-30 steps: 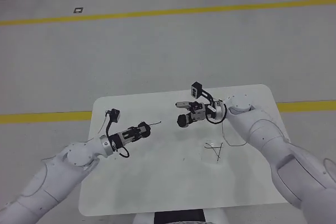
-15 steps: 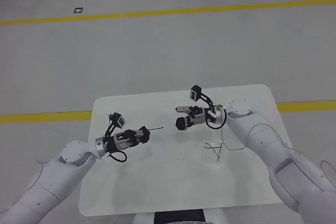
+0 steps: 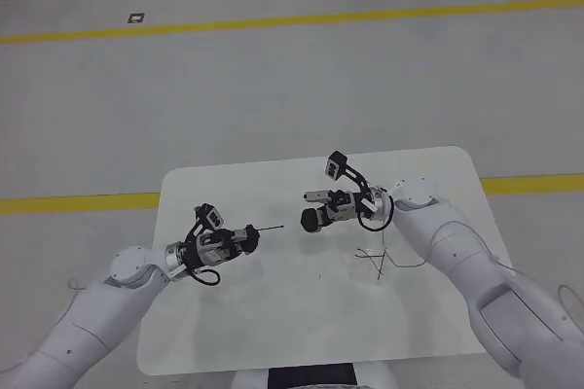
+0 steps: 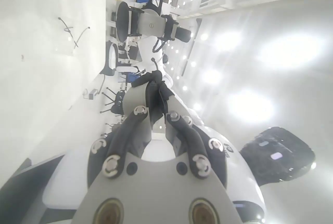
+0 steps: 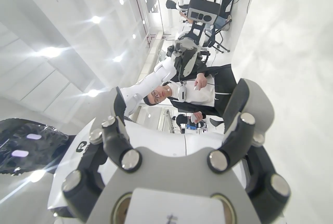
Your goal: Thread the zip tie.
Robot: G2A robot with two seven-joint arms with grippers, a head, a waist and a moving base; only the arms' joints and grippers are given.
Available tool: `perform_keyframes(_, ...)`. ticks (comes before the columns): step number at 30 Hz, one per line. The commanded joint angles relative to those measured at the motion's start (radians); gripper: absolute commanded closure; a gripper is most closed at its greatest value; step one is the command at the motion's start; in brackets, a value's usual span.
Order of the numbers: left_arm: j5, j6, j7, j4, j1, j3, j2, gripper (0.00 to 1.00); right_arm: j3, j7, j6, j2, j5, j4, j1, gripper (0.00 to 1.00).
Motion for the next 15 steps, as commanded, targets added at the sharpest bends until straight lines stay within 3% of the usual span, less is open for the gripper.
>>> perform_keyframes(1, -0.026, 0.010, -0.019, 0.020, -0.004, 0.000, -0.005, 1.00, 0.011, -0.001, 0.000, 0.000, -0.005, -0.012, -0.010, 0.00)
perform_keyframes(6, -0.021, 0.042, -0.061, 0.049, -0.021, 0.010, -0.017, 1.00, 0.033, -0.001, 0.000, 0.000, -0.021, -0.026, -0.025, 0.00)
perform_keyframes(15, -0.013, 0.036, -0.061, 0.051, -0.024, 0.009, -0.017, 1.00, 0.041, -0.008, 0.001, 0.000, -0.025, -0.034, -0.028, 0.00)
